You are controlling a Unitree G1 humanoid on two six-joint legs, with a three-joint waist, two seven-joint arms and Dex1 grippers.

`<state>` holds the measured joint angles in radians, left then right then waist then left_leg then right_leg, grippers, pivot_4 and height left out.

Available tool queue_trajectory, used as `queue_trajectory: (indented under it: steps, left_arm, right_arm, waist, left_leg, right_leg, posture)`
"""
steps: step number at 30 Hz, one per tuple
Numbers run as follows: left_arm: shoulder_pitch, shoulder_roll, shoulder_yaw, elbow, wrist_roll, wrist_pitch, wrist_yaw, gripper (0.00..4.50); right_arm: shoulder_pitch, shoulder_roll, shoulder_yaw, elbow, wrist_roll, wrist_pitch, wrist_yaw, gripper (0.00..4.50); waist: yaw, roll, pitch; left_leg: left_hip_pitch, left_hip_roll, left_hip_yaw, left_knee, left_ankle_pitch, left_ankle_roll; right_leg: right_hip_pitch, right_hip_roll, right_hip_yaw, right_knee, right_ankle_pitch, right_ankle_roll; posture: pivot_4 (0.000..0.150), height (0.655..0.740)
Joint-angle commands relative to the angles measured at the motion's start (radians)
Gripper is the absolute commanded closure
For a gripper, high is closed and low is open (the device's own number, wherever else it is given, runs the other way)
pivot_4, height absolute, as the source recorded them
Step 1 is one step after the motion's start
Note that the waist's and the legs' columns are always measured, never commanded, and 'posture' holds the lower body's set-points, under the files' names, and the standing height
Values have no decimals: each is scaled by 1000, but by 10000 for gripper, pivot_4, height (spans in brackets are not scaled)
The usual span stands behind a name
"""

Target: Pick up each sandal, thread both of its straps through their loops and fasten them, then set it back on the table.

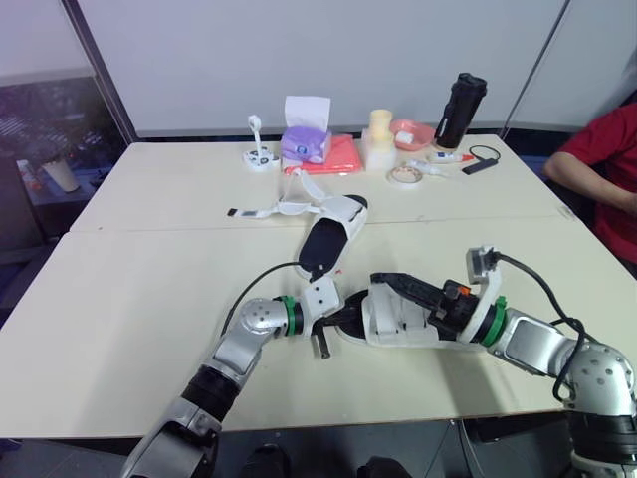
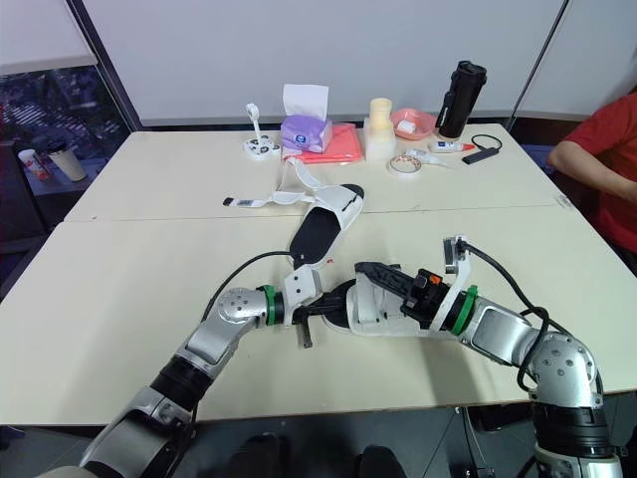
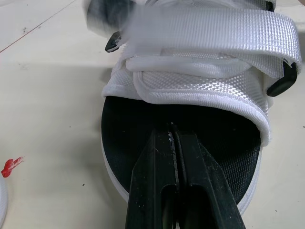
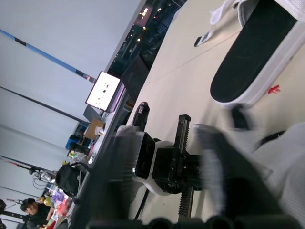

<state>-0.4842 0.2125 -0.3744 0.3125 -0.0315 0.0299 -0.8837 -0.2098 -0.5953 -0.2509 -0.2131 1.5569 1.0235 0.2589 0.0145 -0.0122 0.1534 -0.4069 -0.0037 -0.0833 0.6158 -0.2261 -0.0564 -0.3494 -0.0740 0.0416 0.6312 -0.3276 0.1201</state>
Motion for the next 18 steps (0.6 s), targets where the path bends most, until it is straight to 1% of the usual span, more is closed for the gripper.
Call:
queue_trajectory:
  steps: [1, 2, 4, 7, 9, 13, 18]
  left_arm:
    - [51, 18, -41, 120, 62, 66, 15, 45000]
    - [50, 18, -40, 122, 61, 66, 14, 45000]
    - [47, 16, -41, 127, 59, 65, 11, 45000]
    - [40, 12, -43, 138, 59, 61, 7, 45000]
    - [33, 5, -45, 150, 61, 57, 8, 45000]
    - [21, -5, -46, 170, 67, 44, 11, 45000]
    - [23, -3, -41, 174, 72, 32, 23, 45000]
  right_arm:
    - [-50, -63, -47, -40, -8, -5, 34, 5792]
    - [-66, -84, -46, -42, -42, -11, 51, 5792]
    - [-116, -147, -3, -48, -186, -40, 100, 5792]
    - [-195, -225, 117, -37, -418, -105, 210, 5792]
    - [-252, -258, 227, 1, -577, -164, 305, 5792]
    - [-365, -245, 349, 140, -738, -214, 466, 5792]
    - [-465, -216, 427, 298, -862, -237, 630, 5792]
  waist:
    - [-1, 0, 0]
    - [-1, 1, 0]
    - [-1, 2, 0]
    - [-1, 2, -1]
    - [0, 2, -1]
    - [1, 2, -1]
    - [0, 2, -1]
  left_leg:
    - [0, 0, 0, 0, 0, 0]
    - [0, 0, 0, 0, 0, 0]
    - [0, 0, 1, 0, 0, 0]
    - [0, -1, 1, 0, 0, 0]
    - [0, -1, 1, 0, 0, 0]
    - [0, -3, 2, 1, 1, 1]
    - [0, -5, 1, 1, 1, 2]
  right_leg:
    - [0, 0, 0, 0, 0, 0]
    - [0, 0, 0, 0, 0, 0]
    - [0, -1, 0, 0, 0, -1]
    - [-1, -1, 0, 0, -1, -2]
    - [-1, -1, 0, 0, -1, -2]
    - [-2, -2, -1, -1, -1, -2]
    - [-1, -6, -1, -1, 0, 0]
  posture:
    - [1500, 7400]
    - [1500, 7400]
    - [1500, 7400]
    - [1500, 7400]
    - [1500, 7400]
    - [1500, 7400]
    - [1500, 7400]
